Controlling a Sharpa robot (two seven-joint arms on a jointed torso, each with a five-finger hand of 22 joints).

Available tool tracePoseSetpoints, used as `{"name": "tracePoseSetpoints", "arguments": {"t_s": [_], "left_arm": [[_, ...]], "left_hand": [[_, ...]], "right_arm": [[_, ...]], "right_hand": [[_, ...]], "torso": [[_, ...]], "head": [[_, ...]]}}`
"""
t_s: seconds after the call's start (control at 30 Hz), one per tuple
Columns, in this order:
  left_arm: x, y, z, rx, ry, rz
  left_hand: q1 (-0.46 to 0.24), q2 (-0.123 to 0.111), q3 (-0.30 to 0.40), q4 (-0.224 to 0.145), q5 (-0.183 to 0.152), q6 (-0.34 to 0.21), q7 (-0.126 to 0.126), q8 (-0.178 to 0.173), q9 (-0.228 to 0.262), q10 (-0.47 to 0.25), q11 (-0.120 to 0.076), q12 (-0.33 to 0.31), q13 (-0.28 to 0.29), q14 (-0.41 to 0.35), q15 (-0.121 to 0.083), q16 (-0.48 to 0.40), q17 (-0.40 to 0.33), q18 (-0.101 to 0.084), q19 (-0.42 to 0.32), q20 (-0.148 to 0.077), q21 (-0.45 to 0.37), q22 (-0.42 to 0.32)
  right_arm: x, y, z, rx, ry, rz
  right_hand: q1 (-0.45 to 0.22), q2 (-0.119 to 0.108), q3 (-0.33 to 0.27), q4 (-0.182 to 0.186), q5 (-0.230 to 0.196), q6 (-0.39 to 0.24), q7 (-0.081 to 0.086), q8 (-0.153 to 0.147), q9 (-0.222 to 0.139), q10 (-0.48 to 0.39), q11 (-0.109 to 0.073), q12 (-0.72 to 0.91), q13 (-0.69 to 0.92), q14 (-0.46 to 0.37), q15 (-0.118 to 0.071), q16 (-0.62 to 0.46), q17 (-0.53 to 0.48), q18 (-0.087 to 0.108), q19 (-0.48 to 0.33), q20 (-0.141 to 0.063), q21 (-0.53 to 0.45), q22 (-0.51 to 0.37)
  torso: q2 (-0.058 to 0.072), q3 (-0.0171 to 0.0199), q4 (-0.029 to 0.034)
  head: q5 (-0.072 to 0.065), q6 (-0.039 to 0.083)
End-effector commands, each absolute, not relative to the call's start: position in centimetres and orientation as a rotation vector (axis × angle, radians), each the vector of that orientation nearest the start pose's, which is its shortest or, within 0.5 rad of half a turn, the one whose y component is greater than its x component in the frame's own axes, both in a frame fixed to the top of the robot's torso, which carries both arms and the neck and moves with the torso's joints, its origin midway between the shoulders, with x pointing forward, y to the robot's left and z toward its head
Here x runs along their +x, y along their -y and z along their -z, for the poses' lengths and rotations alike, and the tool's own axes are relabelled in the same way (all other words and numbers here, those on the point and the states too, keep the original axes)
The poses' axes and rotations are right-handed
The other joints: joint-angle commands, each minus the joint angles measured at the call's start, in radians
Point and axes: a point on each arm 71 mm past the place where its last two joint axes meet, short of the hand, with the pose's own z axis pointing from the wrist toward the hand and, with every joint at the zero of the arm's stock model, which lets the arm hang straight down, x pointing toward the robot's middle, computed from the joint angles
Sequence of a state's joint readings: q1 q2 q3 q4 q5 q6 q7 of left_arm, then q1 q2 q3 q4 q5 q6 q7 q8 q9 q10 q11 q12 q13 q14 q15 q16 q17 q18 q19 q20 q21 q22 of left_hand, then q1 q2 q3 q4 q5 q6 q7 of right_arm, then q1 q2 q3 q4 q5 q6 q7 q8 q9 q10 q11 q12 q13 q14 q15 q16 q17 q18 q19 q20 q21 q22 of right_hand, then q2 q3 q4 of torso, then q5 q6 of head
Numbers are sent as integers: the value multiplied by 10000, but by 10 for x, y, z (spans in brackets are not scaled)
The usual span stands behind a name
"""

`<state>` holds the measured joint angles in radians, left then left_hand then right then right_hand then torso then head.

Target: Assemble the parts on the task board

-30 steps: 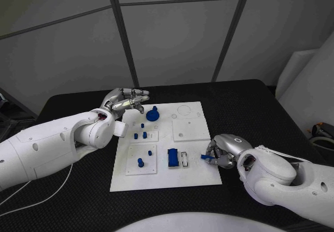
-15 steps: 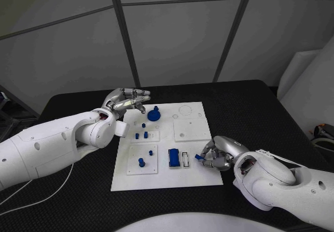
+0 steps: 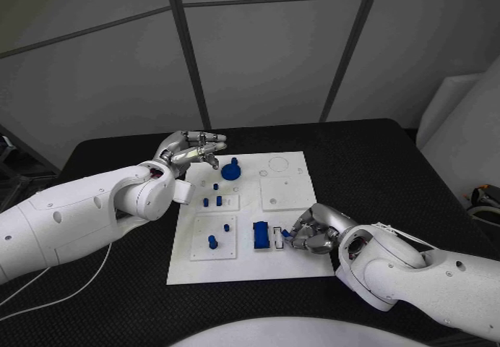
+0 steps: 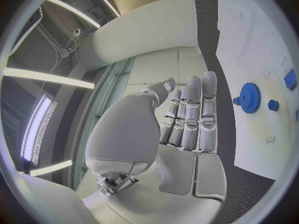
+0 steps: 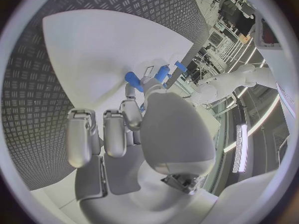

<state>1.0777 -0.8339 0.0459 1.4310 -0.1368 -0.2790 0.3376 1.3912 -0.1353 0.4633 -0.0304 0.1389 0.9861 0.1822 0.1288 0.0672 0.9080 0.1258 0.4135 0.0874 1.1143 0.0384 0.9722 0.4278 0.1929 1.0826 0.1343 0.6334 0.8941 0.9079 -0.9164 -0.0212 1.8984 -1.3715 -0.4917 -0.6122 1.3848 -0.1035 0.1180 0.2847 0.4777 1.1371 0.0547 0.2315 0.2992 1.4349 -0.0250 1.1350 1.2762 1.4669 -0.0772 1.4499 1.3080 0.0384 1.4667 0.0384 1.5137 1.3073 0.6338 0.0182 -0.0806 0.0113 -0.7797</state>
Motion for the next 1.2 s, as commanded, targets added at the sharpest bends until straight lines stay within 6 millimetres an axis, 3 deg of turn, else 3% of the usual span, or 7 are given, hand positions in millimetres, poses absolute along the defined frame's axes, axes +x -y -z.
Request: {"name": "tracePoseSetpoints", "arguments": {"t_s": [0.03,0.57,0.77,1.07,1.2], "left_arm": [[493,-229,214,-10977,-14716,14665],[493,-229,213,-10979,-14721,14667],[493,-229,214,-10982,-14725,14663],[493,-229,214,-10987,-14735,14659],[493,-229,214,-10989,-14735,14654]], "left_hand": [[11,95,-37,4,19,-71,10,-21,0,-53,-12,63,-16,-78,1,35,-10,-98,-72,-24,-65,-16],[11,95,-37,4,19,-71,10,-21,0,-53,-12,63,-16,-78,1,35,-10,-98,-72,-24,-65,-16],[11,95,-37,4,19,-71,10,-21,0,-53,-12,63,-16,-78,1,35,-10,-98,-72,-24,-65,-16],[11,95,-37,4,19,-71,10,-21,0,-53,-12,63,-16,-78,1,35,-10,-98,-72,-24,-65,-16],[11,95,-37,4,19,-71,10,-21,0,-53,-12,63,-16,-78,1,35,-10,-98,-72,-24,-65,-16]], "right_arm": [[358,159,267,3938,-20037,-6116],[362,148,271,3954,-20074,-6309],[363,146,272,3905,-20104,-6337],[363,144,272,3826,-20162,-6378],[363,143,272,3814,-20147,-6405]], "right_hand": [[-210,-4,12,21,179,86,-36,26,242,63,7,15,16,664,-64,50,665,-206,553,-60,37,2120],[-777,75,-157,45,330,159,-69,95,408,97,-14,39,61,666,-81,60,686,-208,557,-76,41,2129],[-1147,34,-404,19,743,157,-80,118,512,95,-21,9,63,658,-88,39,656,-201,539,-85,21,2113],[-1468,-30,-715,44,649,124,-56,116,595,68,-1,-66,36,644,-73,-1,602,-191,507,-76,-16,2083],[-1865,-37,-1056,54,282,109,-39,110,660,64,21,-85,42,640,-54,-19,580,-186,492,-60,-33,2070]], "torso": [[-4,1,-6],[-8,5,-14],[-6,5,-23],[-7,3,-17],[-10,4,-18]], "head": [[23,1],[58,12],[70,20],[76,1],[80,0]]}}
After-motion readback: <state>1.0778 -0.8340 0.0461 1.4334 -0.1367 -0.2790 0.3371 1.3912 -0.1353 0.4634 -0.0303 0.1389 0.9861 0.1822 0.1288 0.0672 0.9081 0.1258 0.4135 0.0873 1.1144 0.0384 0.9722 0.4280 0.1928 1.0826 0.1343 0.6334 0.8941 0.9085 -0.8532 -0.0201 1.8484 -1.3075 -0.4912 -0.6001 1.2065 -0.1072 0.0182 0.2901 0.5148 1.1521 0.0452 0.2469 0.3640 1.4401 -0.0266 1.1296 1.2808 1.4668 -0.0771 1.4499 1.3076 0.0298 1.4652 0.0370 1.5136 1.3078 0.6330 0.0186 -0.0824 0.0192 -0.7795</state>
